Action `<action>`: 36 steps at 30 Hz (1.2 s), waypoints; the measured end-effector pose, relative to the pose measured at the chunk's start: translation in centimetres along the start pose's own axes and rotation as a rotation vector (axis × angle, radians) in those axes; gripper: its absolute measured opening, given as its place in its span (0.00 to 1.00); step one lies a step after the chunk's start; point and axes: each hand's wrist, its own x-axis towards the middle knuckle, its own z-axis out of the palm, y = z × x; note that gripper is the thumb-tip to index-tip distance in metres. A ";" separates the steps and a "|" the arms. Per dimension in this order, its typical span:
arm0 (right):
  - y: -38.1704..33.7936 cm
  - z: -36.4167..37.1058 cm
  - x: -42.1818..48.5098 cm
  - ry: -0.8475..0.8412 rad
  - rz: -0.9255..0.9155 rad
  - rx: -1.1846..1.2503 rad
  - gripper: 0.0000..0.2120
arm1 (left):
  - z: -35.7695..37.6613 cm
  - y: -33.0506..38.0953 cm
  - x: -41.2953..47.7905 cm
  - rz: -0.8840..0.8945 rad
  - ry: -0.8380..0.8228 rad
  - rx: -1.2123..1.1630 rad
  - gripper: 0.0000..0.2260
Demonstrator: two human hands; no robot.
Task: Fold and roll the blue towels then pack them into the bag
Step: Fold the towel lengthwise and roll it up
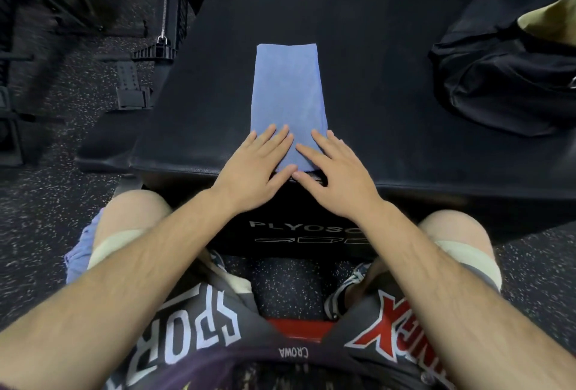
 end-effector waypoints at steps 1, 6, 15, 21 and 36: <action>0.2 -0.1 -0.3 0.018 -0.008 0.024 0.28 | 0.3 -0.2 -0.8 0.019 0.022 0.003 0.31; 0.7 -0.5 -0.9 0.056 -0.057 0.100 0.24 | 1.2 -0.9 -3.4 0.092 0.182 -0.080 0.25; 1.4 -0.7 -1.9 0.178 -0.145 0.168 0.14 | 0.2 -2.0 -4.5 0.033 0.320 -0.318 0.12; 1.3 -2.3 -0.8 0.133 -0.096 0.184 0.09 | -1.5 -2.4 -3.4 0.016 0.268 -0.365 0.09; 0.8 -0.5 0.0 0.300 -0.168 -0.058 0.14 | -0.2 -2.3 -2.3 0.032 0.460 -0.224 0.08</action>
